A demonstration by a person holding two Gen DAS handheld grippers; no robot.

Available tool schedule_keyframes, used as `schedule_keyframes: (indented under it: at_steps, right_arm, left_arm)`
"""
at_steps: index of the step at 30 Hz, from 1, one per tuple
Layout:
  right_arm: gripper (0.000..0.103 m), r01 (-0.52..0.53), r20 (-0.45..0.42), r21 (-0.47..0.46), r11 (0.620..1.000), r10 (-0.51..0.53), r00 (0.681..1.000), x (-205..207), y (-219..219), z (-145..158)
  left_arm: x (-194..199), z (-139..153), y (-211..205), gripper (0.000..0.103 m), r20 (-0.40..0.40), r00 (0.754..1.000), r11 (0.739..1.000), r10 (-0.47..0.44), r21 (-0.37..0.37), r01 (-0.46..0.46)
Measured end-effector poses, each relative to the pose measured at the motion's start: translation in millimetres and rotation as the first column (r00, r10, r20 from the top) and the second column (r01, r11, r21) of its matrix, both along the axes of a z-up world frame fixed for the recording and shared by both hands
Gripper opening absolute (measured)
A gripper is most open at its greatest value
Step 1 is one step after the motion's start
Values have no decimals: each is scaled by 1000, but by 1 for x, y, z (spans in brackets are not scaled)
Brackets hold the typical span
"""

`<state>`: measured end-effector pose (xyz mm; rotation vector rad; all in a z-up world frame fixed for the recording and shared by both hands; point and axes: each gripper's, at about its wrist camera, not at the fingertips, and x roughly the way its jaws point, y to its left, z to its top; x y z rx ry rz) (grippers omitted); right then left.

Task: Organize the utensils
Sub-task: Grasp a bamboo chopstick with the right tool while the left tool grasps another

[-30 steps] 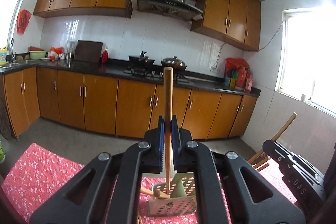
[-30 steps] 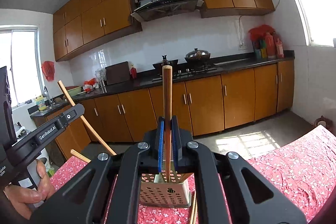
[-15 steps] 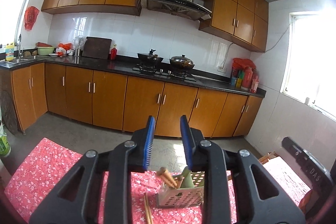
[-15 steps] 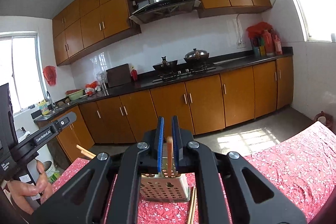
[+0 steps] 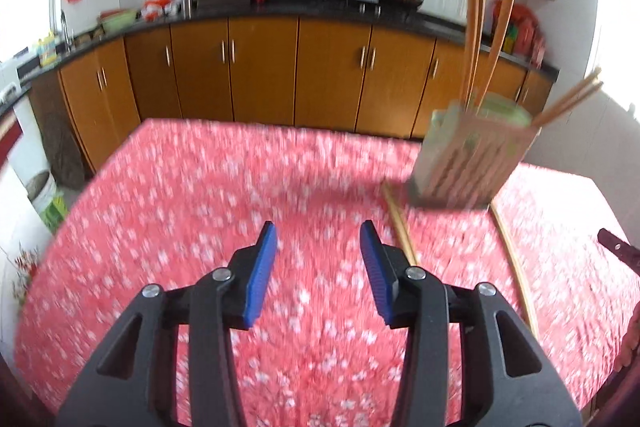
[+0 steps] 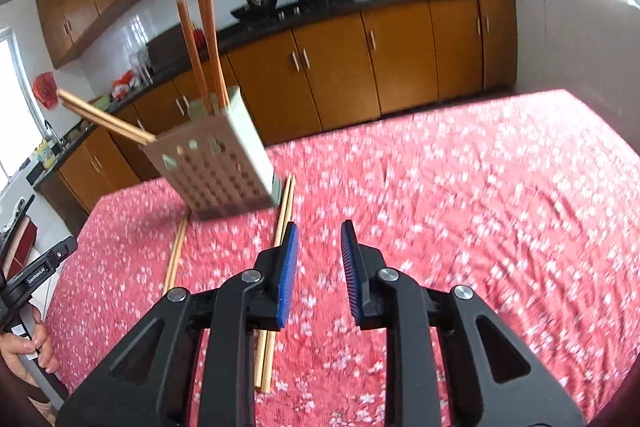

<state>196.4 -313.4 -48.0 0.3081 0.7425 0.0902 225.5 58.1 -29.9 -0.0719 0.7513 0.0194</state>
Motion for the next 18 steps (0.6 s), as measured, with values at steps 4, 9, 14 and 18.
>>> schedule_keyframes:
  at_steps: [4, 9, 14, 18]
  right_arm:
    - [23, -71, -129, 52, 996, 77, 989, 12, 24, -42]
    - [22, -130, -163, 26, 991, 132, 978, 20, 54, -56]
    - [15, -129, -182, -38, 991, 120, 976, 24, 59, -63]
    - [15, -135, -178, -38, 990, 126, 976, 25, 56, -67]
  left_arm:
    - [1, -31, -8, 43, -77, 996, 999, -38, -12, 37]
    - [-1, -48, -22, 43, -112, 991, 997, -78, -32, 75]
    - [3, -49, -45, 43, -128, 985, 992, -120, -53, 114]
    - [6, -55, -57, 43, -153, 978, 989, -143, -56, 136]
